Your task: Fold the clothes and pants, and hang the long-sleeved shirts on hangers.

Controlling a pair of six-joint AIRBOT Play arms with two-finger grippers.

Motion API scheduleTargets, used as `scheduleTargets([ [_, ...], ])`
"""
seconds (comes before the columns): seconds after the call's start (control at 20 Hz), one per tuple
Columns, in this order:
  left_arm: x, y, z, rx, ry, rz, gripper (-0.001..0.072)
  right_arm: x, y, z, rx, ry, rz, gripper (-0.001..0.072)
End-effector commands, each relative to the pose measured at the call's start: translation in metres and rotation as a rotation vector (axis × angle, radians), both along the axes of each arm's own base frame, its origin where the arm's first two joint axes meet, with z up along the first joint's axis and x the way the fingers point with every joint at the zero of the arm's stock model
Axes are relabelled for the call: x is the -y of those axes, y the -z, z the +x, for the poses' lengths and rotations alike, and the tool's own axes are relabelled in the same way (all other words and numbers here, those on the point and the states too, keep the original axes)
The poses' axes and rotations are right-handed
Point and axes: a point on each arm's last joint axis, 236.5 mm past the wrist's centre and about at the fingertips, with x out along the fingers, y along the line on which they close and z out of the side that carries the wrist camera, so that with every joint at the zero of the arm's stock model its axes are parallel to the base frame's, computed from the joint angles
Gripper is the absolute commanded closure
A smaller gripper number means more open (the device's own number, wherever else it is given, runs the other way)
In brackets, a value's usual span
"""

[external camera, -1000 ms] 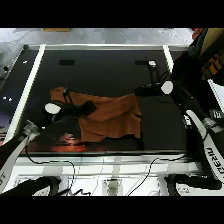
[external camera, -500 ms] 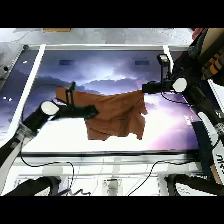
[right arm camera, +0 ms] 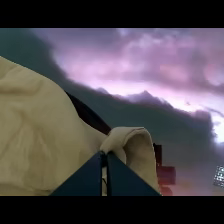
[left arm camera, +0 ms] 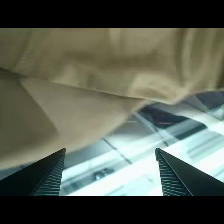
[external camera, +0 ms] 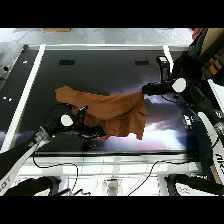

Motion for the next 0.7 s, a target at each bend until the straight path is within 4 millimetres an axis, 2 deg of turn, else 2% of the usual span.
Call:
scheduleTargets([
  [0.0, 0.001, 0.017, 0.015, 0.000, -0.083, 0.007, 0.0067, 0.000, 0.001, 0.000, -0.002, 0.000, 0.000, 0.0699],
  [0.05, 0.005, 0.013, 0.026, 0.022, -0.133, -0.020, 0.0069, 0.000, 0.000, 0.000, -0.001, 0.000, -0.001, 0.0699],
  [0.1, 0.008, 0.009, 0.037, 0.041, -0.182, -0.047, 0.0111, 0.000, 0.000, 0.000, 0.000, 0.001, -0.001, 0.0699],
  [0.15, 0.010, 0.006, 0.047, 0.063, -0.227, -0.065, 0.0200, 0.000, 0.000, 0.001, 0.002, 0.001, -0.001, 0.0699],
  [0.2, 0.009, 0.005, 0.054, 0.078, -0.253, -0.070, 0.0240, 0.000, 0.000, 0.001, 0.002, 0.001, -0.001, 0.0699],
  [0.3, 0.009, 0.010, 0.058, 0.053, -0.302, -0.074, 0.0240, 0.000, 0.000, 0.000, 0.001, 0.001, 0.000, 0.0700],
  [0.5, 0.008, 0.024, 0.052, 0.014, -0.297, -0.056, 0.0238, 0.000, 0.000, 0.000, 0.000, 0.001, 0.000, 0.0699],
  [0.55, 0.009, 0.024, 0.050, 0.006, -0.290, -0.056, 0.0209, 0.000, 0.000, 0.000, 0.000, 0.001, -0.001, 0.0699],
  [0.65, 0.009, 0.024, 0.047, -0.001, -0.276, -0.054, 0.0102, 0.000, 0.000, 0.000, 0.001, 0.001, -0.001, 0.0699],
])
